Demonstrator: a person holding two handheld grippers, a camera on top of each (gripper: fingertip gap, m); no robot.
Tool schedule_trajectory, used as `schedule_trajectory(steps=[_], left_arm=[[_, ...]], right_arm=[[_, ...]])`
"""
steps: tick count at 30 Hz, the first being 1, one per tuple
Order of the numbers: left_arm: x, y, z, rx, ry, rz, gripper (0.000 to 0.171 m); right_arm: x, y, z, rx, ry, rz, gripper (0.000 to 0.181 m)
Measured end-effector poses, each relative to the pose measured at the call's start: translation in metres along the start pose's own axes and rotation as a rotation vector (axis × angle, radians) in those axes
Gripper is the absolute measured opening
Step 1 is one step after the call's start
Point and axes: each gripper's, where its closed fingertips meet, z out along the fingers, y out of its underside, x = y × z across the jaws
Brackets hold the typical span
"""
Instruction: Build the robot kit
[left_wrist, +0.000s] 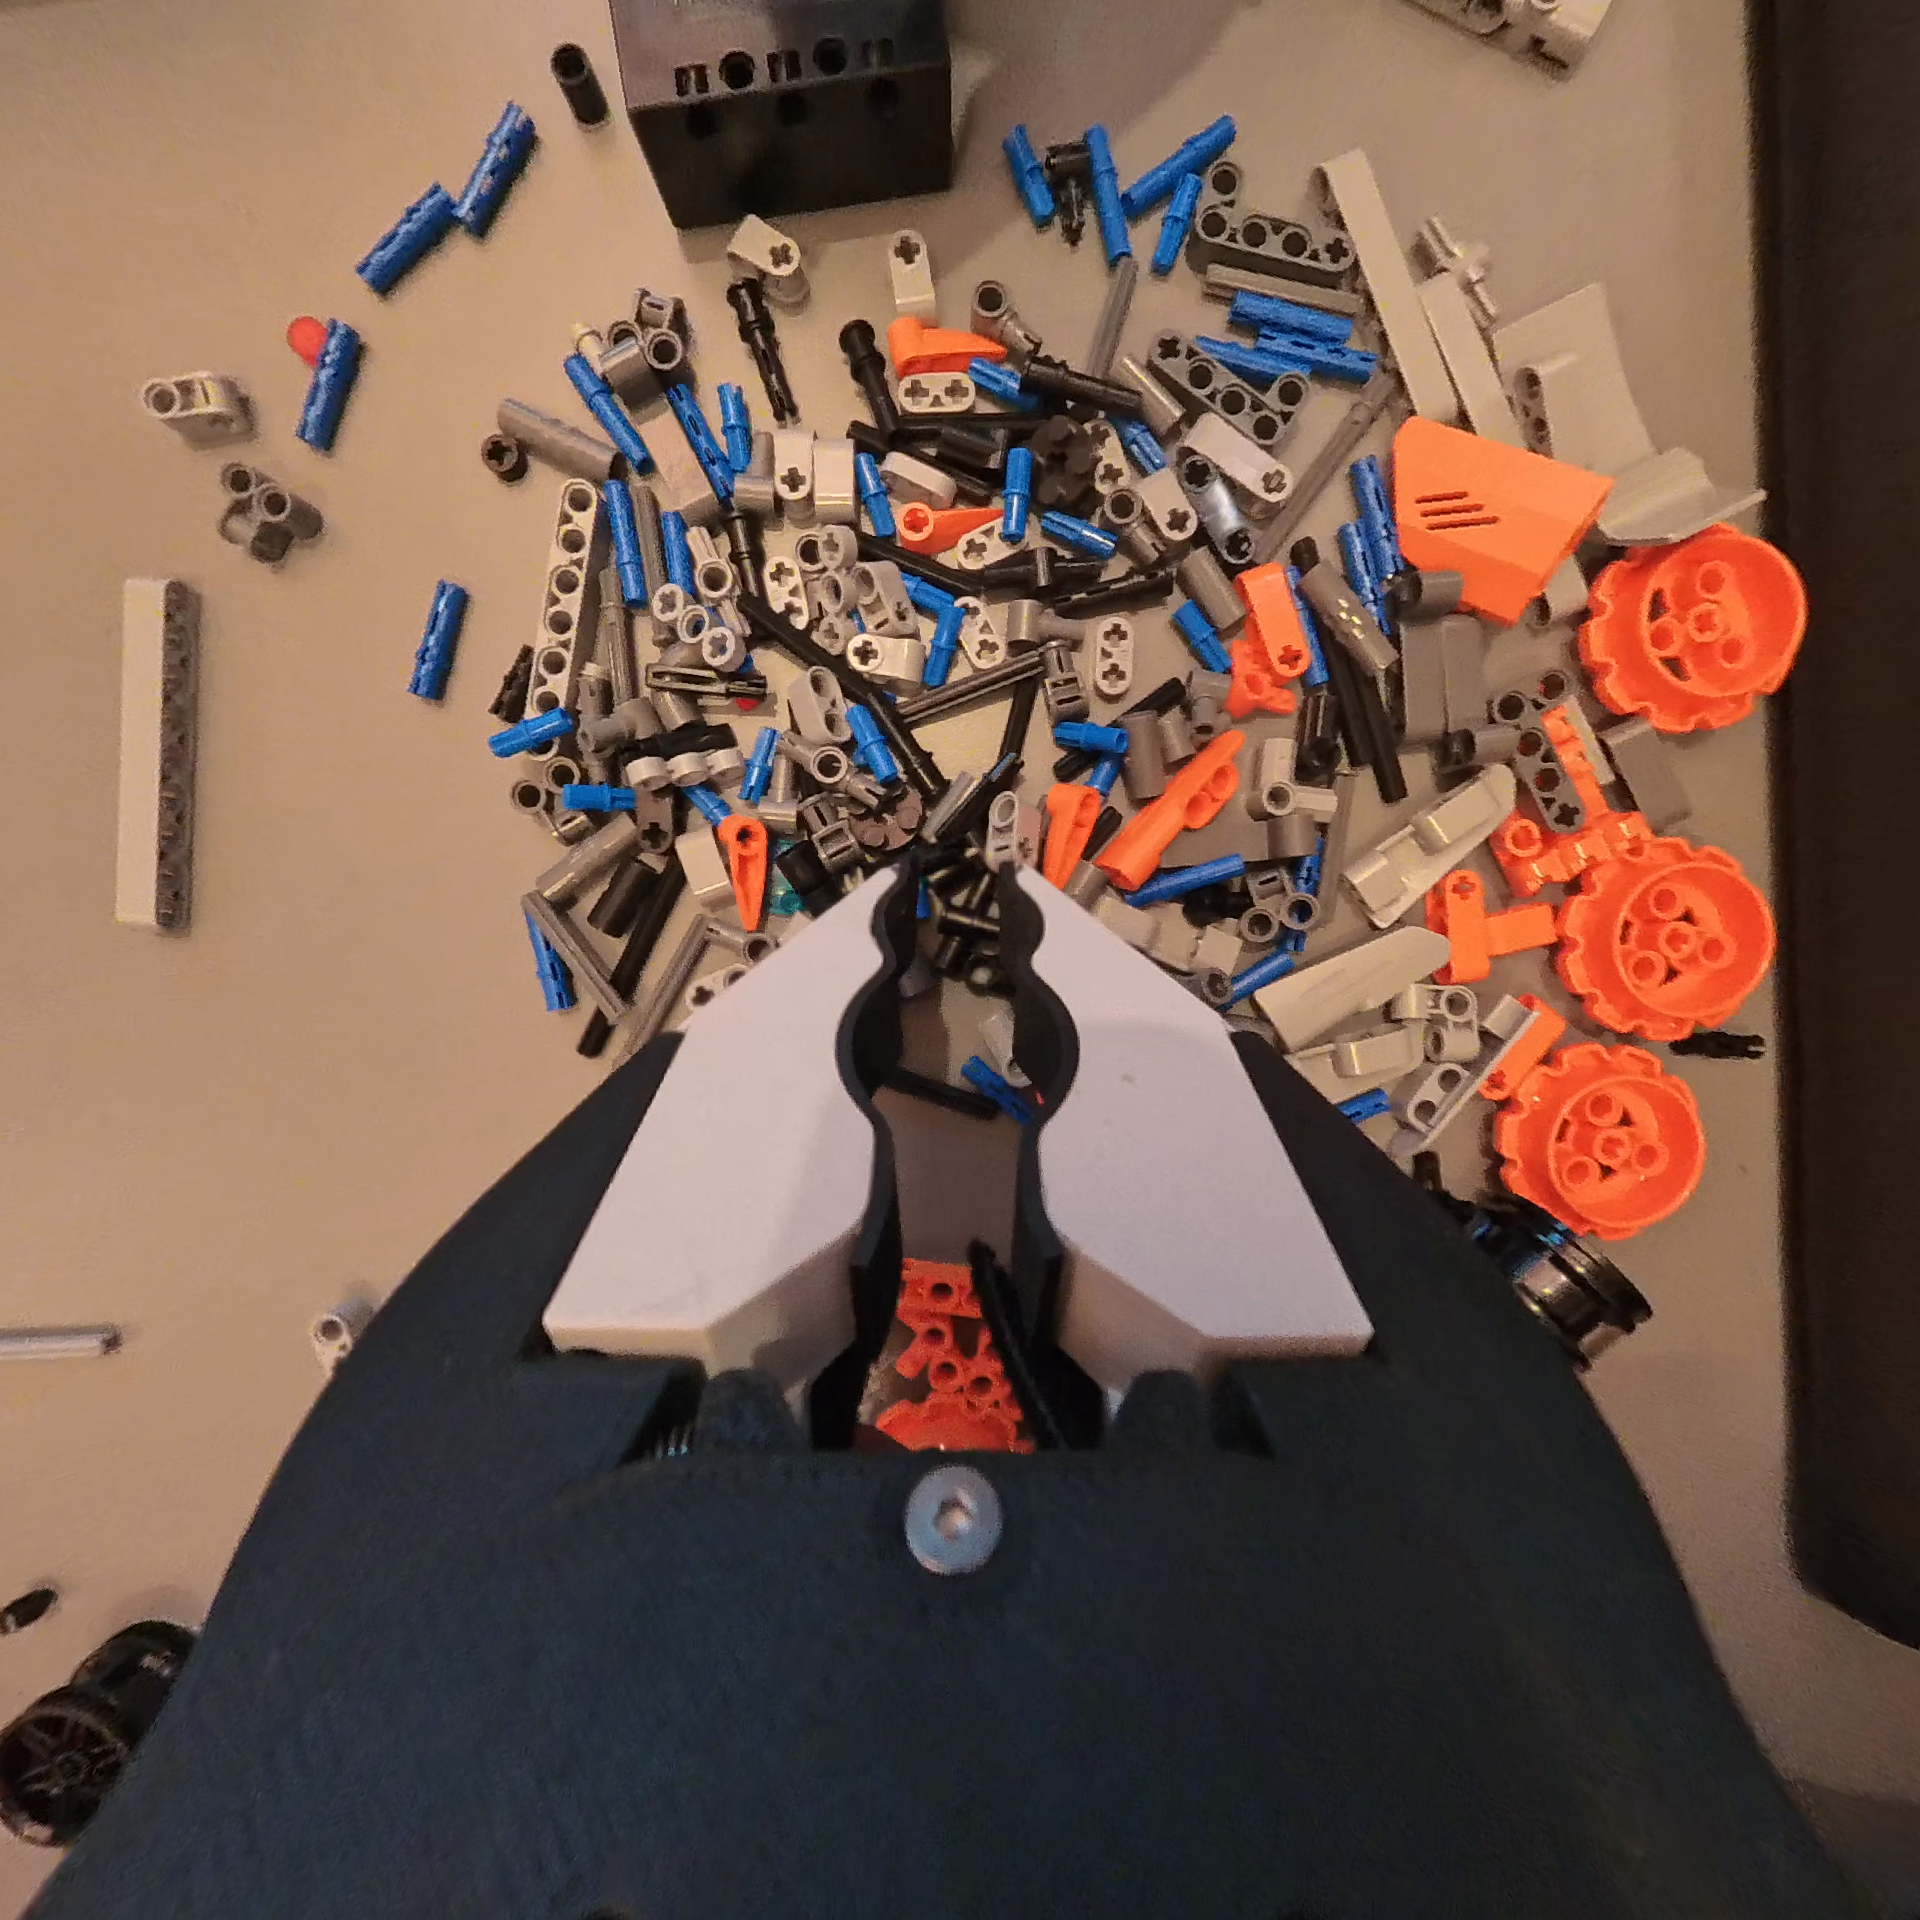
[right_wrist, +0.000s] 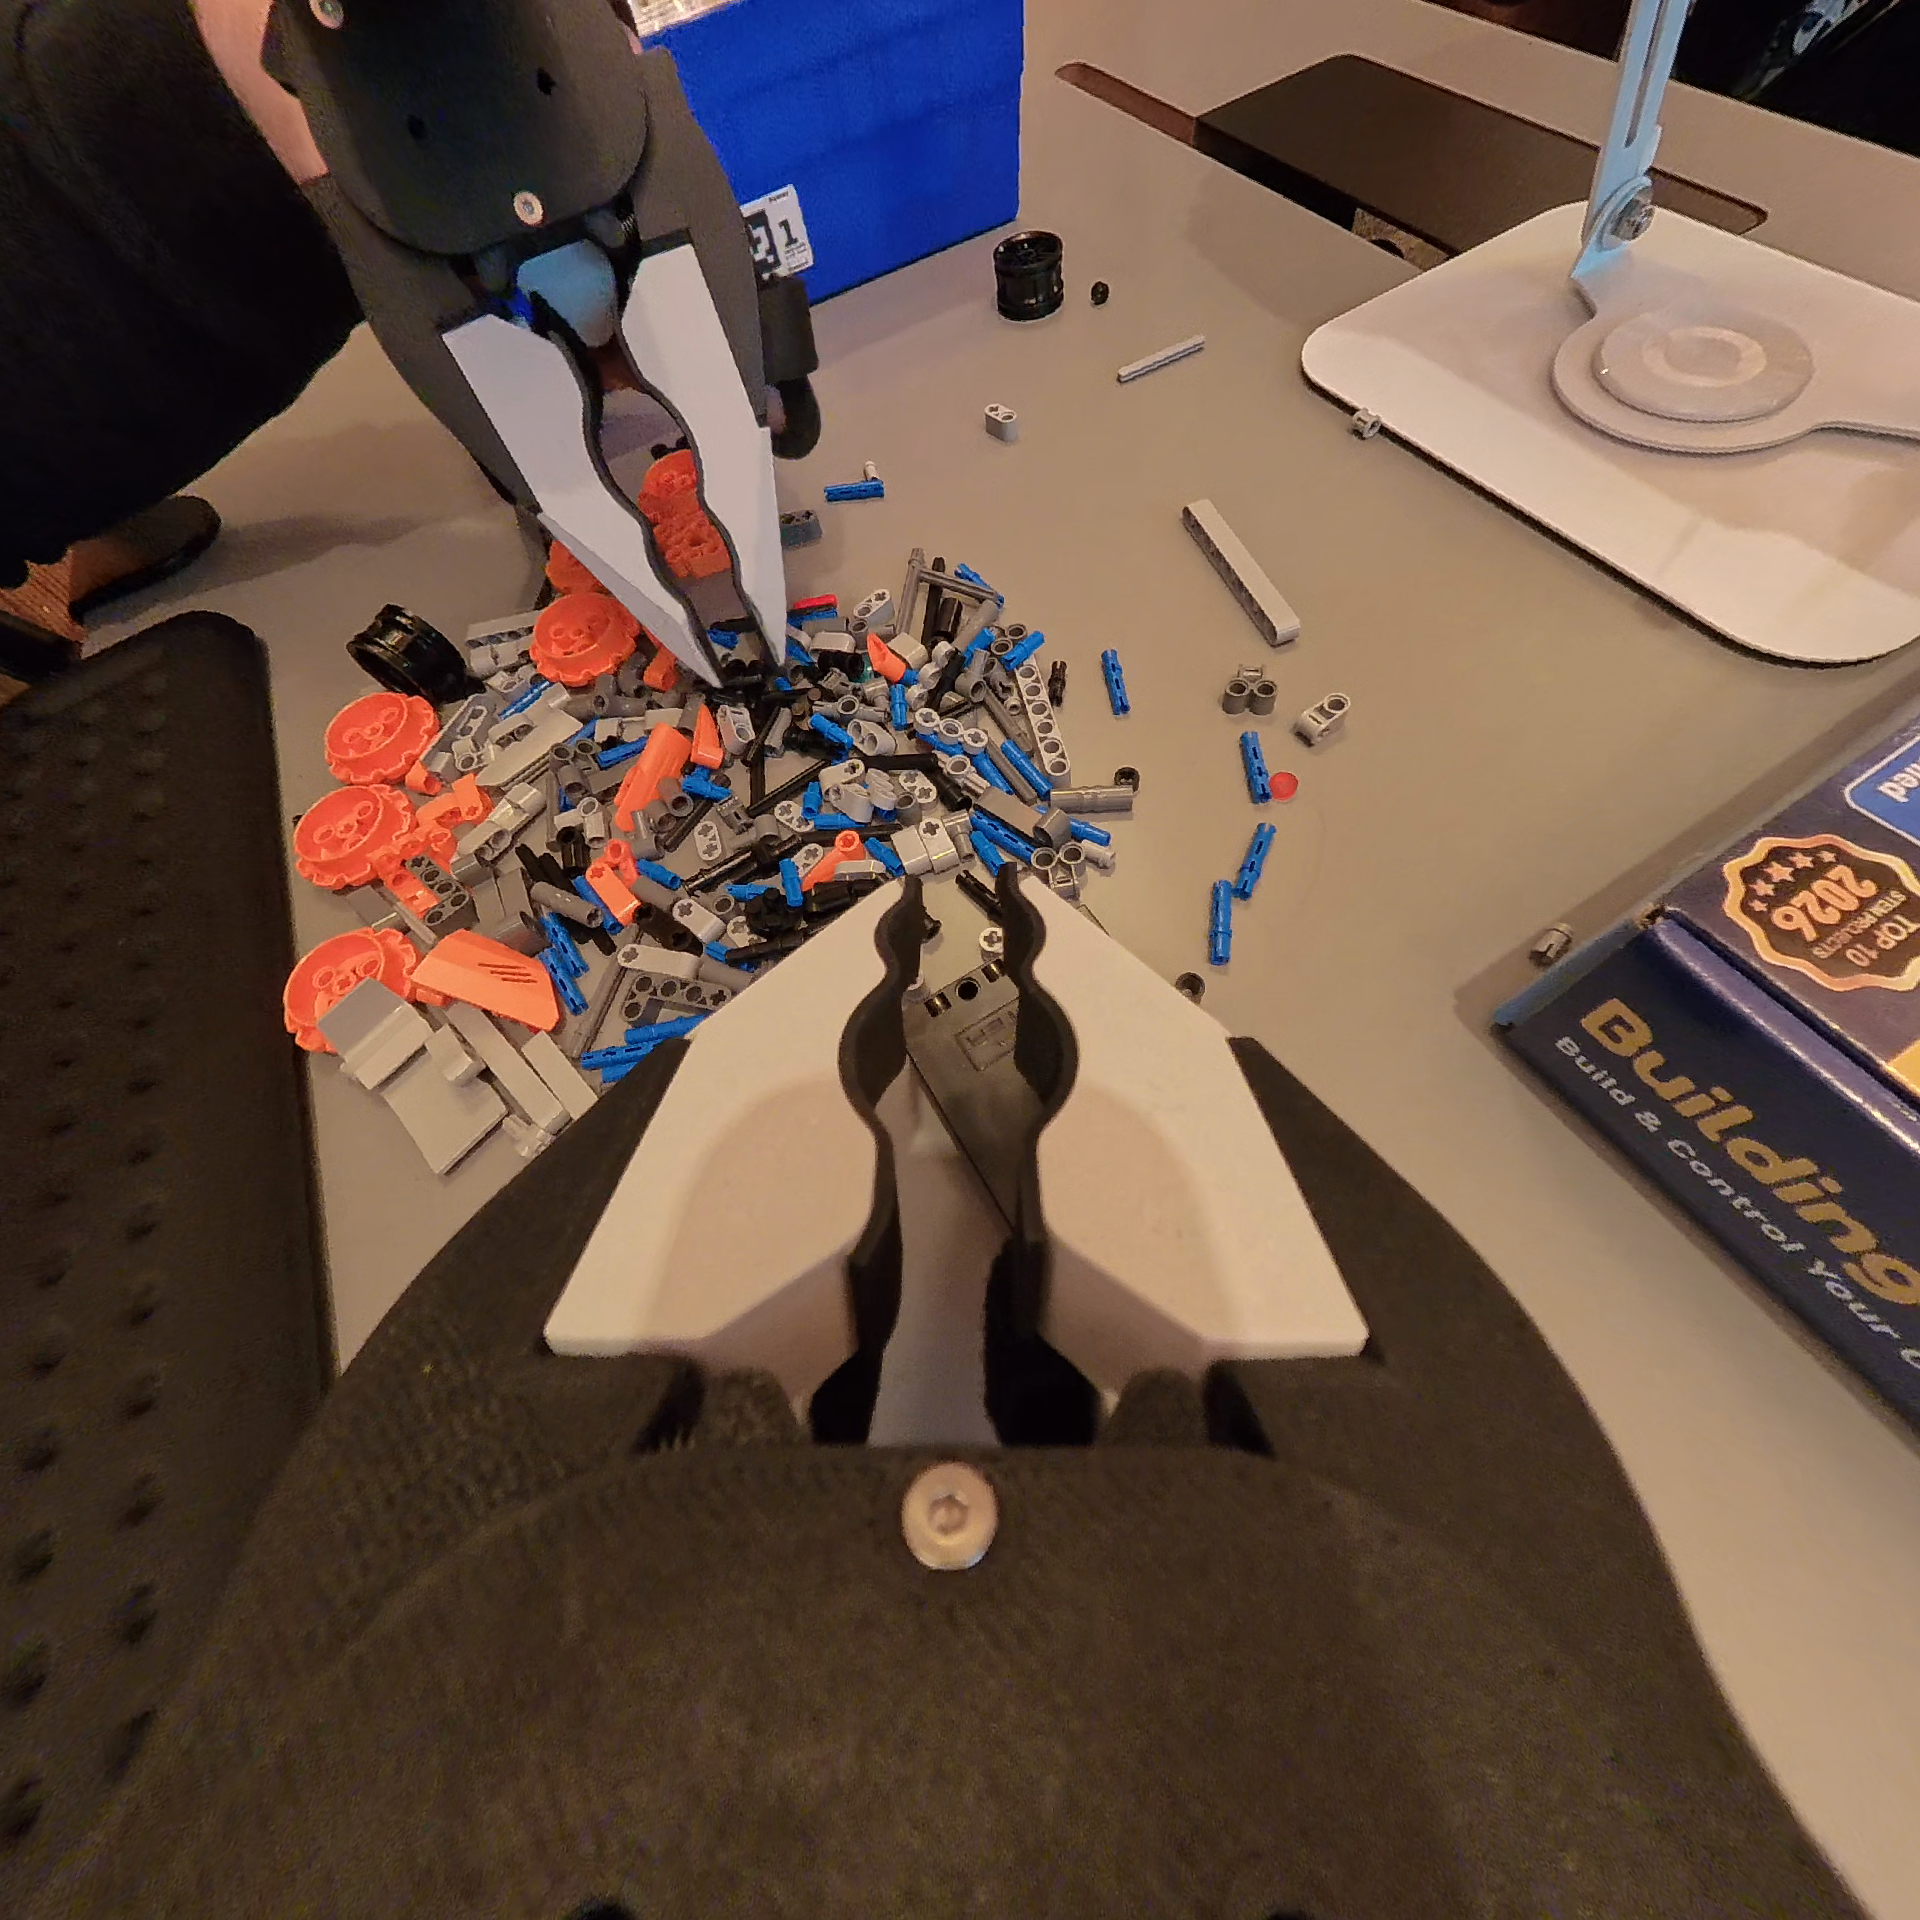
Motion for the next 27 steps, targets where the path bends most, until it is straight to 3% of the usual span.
schedule_trajectory(steps=[9,14,20,27], left_arm=[[-0.008,0.001,0.010,-0.004,-0.024,-0.019,0.005],[-0.015,0.008,0.000,-0.005,-0.064,-0.055,0.005],[0.027,-0.006,-0.010,0.068,0.060,0.005,0.012],[0.028,0.016,0.003,-0.038,0.027,-0.003,0.012]], right_arm=[[0.000,0.001,0.001,-0.003,-0.002,0.004,0.013],[0.000,0.001,0.001,-0.002,-0.004,0.003,0.013],[-0.002,0.001,0.002,-0.005,-0.012,0.000,0.013],[-0.003,0.002,0.003,-0.011,-0.015,-0.003,0.013]])
